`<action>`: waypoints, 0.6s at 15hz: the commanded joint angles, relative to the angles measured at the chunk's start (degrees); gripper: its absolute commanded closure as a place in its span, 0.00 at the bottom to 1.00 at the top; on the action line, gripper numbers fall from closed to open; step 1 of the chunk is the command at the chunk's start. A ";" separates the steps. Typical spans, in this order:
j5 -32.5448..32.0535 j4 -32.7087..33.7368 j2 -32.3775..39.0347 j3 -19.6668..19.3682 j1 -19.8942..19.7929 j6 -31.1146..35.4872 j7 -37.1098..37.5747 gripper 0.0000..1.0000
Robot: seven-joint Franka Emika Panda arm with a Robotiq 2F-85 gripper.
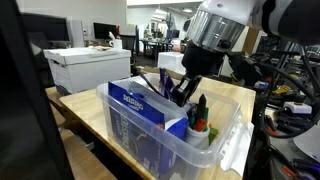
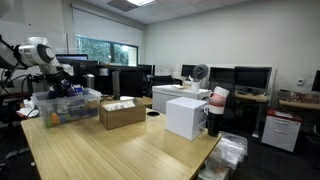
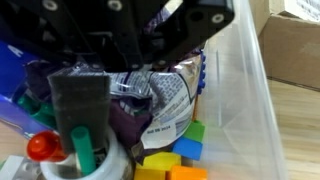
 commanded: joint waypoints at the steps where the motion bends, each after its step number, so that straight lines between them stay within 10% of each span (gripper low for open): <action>1: 1.16 2.33 1.18 -0.54 -0.15 -4.28 -3.05 0.59; 9: -0.09 7.12 0.14 -2.44 -0.99 -10.16 -3.24 0.20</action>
